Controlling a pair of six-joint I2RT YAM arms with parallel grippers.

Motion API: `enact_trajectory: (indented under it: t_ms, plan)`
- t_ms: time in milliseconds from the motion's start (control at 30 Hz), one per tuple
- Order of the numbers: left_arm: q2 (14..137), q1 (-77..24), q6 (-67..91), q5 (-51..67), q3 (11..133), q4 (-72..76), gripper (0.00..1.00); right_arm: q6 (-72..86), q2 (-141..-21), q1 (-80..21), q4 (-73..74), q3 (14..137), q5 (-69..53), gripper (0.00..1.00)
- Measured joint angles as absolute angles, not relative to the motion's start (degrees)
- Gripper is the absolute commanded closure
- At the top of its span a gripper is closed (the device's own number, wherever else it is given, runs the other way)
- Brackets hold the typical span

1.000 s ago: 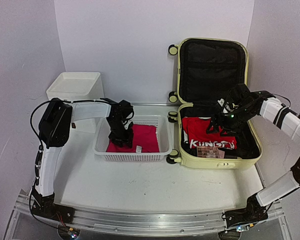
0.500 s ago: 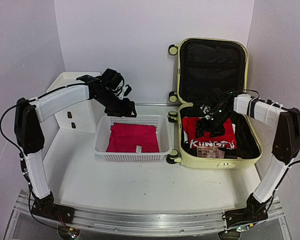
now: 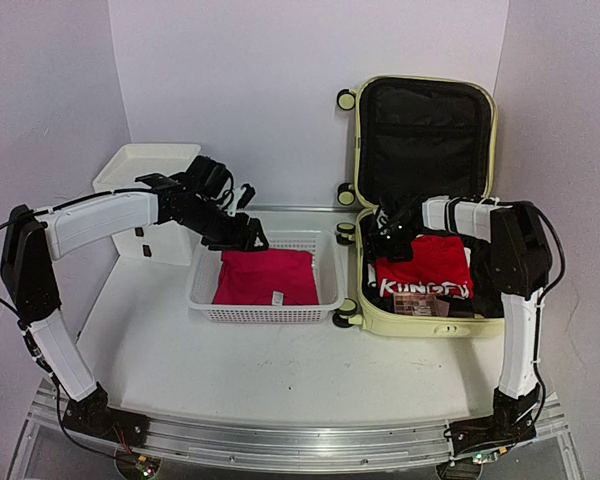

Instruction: Open, take out, and arrange the luggage

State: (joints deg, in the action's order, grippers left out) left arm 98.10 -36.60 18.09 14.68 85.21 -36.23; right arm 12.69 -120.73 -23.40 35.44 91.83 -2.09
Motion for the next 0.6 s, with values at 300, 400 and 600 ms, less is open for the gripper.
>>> enact_trajectory:
  t_ms: [300, 400, 600]
  plan:
    - [98.08, -36.60, 18.02, 15.07, 84.71, -34.24, 0.25, 13.32, -125.67, -23.55, 34.41, 97.19, 4.23, 0.38]
    - [98.08, -36.60, 18.00, 15.07, 84.71, -34.02, 0.25, 13.37, -126.10, -23.81, 34.22, 97.27, 6.44, 0.43]
    - [98.08, -36.60, 18.00, 15.07, 84.71, -33.93, 0.25, 13.34, -126.34, -24.21, 34.09, 97.27, 9.80, 0.64]
